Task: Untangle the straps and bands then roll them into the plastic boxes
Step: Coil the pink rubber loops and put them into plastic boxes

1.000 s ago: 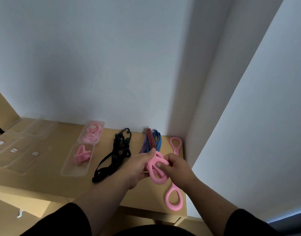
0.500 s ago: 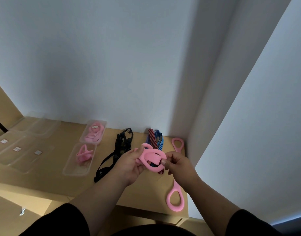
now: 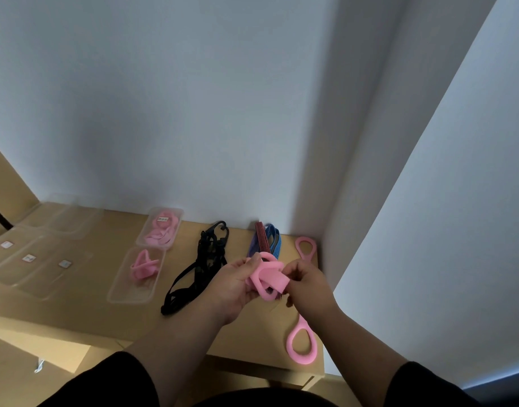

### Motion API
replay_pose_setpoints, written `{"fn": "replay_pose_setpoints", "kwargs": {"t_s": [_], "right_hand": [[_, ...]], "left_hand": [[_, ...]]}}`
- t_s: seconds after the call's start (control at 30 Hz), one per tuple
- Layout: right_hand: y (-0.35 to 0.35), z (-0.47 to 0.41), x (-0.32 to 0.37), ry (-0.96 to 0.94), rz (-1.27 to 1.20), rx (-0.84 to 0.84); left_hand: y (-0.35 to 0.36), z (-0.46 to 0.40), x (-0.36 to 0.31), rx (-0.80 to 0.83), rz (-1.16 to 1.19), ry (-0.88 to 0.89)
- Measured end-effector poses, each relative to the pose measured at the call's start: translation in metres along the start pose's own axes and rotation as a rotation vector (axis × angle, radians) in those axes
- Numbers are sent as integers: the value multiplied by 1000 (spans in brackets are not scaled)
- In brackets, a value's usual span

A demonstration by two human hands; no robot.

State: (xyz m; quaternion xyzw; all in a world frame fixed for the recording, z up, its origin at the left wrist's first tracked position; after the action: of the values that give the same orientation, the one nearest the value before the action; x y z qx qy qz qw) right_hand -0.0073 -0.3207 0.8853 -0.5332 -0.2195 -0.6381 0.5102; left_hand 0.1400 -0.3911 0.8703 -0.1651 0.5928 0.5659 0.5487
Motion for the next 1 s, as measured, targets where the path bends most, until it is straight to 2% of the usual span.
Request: {"fn": "replay_pose_setpoints", "kwargs": {"t_s": [0.13,0.23,0.43,0.63,1.0], "right_hand": [[6,-2,-3,148,-328,201],[11,-1,-1,116,-279,283],[17,-5,1,56,-138,186],[34,-10,0,52,-48,153],[68,-15,4,-7,26,195]], "left_hand": [[-4,-3,3,11,-46,19],[-4,-2,1,13,-158,39],[0,11,-1,172,-480,78],[-25,8,-5,69,-695,217],[-55,19,-37,125,-1151,479]]}}
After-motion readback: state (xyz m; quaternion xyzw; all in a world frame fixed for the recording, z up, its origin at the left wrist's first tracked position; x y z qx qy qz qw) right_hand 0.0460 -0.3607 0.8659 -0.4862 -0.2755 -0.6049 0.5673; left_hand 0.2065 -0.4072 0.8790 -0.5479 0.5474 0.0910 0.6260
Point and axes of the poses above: each hand's wrist, its own z-axis away from the middle knuckle, its own y-axis out of the palm, x = y × z, the point moved 5 cm from there along -z, towards the middle knuckle, and after that the axes turned 12 degrees about y, right-handed, at the moved point
